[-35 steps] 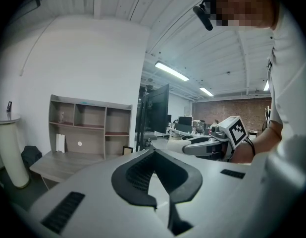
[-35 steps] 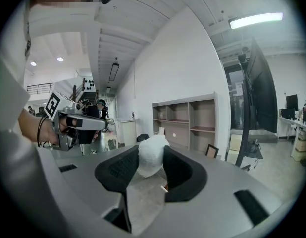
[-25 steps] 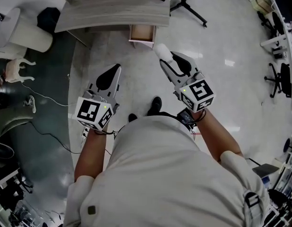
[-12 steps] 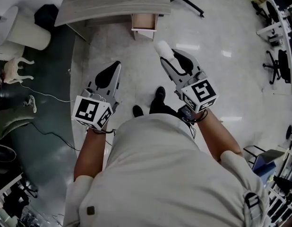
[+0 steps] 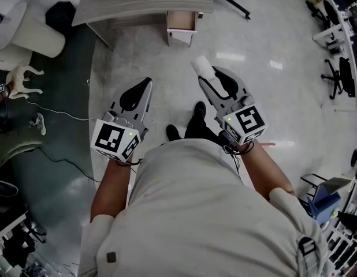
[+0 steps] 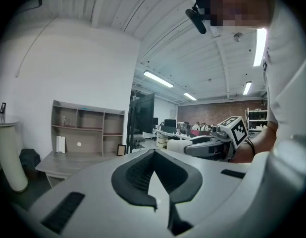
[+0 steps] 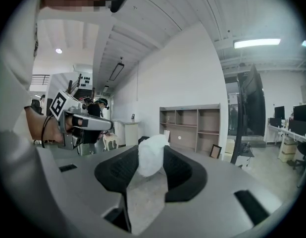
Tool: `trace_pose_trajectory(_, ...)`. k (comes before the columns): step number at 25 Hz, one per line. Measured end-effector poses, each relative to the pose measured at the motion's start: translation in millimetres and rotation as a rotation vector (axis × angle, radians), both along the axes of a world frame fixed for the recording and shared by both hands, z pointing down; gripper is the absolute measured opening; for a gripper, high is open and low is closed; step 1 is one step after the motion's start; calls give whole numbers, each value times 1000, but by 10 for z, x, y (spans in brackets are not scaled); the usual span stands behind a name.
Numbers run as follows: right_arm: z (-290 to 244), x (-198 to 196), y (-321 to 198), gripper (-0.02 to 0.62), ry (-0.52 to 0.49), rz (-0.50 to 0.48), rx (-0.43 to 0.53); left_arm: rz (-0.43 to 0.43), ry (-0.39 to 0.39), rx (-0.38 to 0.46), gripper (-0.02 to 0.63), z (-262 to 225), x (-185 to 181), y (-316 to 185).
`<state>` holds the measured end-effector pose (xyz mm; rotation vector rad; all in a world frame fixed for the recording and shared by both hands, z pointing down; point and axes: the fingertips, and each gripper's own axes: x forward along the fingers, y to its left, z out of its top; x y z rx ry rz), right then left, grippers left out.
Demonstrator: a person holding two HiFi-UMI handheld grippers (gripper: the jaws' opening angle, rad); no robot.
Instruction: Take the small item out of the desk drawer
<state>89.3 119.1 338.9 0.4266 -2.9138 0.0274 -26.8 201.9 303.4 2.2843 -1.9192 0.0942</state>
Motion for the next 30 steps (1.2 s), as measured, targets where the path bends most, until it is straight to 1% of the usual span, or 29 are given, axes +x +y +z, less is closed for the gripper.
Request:
trace_pose_trajectory(6, -53, -20, 274, 164, -9, 6, 19, 7, 2, 13, 15, -42, -57, 210)
trace_pose_trajectory(12, -105, 0, 419, 164, -18, 14, 21, 17, 8, 30, 15, -83, -61, 301)
trace_pose_trajectory(19, -137, 3, 460, 164, -20, 22, 23, 27, 18, 29, 15, -96, -37, 332)
trace_pose_trajectory(30, -99, 49, 428, 164, -20, 36, -3, 35, 28, 29, 15, -70, 15, 321)
